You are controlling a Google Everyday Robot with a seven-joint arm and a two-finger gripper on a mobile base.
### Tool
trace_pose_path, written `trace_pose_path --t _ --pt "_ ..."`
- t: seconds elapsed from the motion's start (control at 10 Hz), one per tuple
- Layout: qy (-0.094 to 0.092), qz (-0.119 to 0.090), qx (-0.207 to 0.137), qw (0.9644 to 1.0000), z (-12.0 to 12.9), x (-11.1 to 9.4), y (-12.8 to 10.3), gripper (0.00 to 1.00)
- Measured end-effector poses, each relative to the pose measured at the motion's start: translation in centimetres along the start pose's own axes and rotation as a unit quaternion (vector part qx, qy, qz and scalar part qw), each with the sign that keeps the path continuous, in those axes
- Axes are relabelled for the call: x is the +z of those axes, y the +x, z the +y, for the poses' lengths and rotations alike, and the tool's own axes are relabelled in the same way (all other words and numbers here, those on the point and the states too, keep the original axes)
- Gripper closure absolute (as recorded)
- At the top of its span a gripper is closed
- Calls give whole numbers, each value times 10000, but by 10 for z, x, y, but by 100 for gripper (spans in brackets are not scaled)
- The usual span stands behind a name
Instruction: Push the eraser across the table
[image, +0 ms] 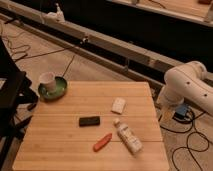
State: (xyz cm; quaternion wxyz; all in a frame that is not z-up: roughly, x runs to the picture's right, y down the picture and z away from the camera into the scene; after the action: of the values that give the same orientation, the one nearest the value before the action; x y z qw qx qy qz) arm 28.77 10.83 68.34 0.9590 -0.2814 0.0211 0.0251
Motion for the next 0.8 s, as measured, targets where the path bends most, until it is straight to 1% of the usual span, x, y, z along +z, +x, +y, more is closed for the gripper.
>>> trace_pose_path --t 0.4,0.5,0.6,0.7,0.8 --pt "0 0 0 10000 0 0 0 35" --pt "1 0 0 10000 0 0 0 38" --pt "1 0 0 10000 0 0 0 45" --pt "1 0 -1 10000 0 0 0 54" --pt "1 0 0 10000 0 0 0 66"
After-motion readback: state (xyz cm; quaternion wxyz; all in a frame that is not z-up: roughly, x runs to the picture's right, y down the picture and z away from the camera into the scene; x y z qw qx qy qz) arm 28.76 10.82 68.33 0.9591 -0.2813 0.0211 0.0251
